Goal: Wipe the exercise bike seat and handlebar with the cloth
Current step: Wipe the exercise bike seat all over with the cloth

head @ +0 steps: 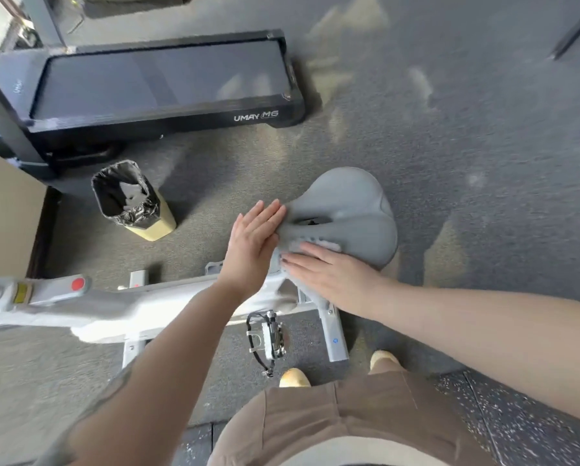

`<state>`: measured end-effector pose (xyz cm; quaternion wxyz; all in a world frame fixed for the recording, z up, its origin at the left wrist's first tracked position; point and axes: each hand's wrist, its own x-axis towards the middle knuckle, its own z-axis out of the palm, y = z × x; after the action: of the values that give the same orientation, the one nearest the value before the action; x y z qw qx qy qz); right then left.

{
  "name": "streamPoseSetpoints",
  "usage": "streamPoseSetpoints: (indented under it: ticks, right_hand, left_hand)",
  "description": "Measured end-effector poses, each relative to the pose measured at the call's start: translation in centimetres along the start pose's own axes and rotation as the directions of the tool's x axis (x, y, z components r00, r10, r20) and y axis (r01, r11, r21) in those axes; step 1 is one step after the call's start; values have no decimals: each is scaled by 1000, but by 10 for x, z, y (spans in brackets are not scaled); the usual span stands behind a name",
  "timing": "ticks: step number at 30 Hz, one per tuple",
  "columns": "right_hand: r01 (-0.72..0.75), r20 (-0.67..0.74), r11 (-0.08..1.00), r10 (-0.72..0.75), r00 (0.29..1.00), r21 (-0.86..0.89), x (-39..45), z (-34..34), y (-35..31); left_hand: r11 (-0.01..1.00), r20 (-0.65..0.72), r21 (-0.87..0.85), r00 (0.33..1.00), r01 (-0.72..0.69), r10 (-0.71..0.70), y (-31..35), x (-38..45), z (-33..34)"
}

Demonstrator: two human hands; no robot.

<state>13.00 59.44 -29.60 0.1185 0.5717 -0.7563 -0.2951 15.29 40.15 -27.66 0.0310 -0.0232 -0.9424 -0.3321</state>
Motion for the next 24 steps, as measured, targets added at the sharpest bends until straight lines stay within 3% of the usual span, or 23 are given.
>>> streamPoseSetpoints:
  ticks: [3,7,11,15,19,21,22,24]
  right_hand:
    - [78,85,983,-65,994,-167,24,-10,-1]
    - [-19,-69,1000,19,997,0,-32,11,10]
    - [-22,-109,999,27,994,47,-10,3,18]
    - [-211,-105,939,247,963,273,-16,1,11]
    - [-436,95,747,454,886,501,-82,8,8]
    - [-578,199,607,577,793,545,-71,2,11]
    - [-671,235,490,681,693,556,-51,-3,13]
    - [-815,357,168,837,415,554,-10,-15,17]
  left_hand:
    - [995,104,-104,994,-14,25,-4,0,-13]
    - [990,84,-143,996,10,2,0,-6,-12]
    - [998,-20,44,999,33,-32,6,-10,7]
    - [973,-72,202,993,107,-94,14,-13,26]
    - [942,-106,255,974,219,-198,22,-8,36]
    - [918,-145,252,950,307,-278,32,-4,43]
    - [905,-166,240,933,352,-319,39,-1,47]
    - [879,-196,187,893,440,-405,51,7,53]
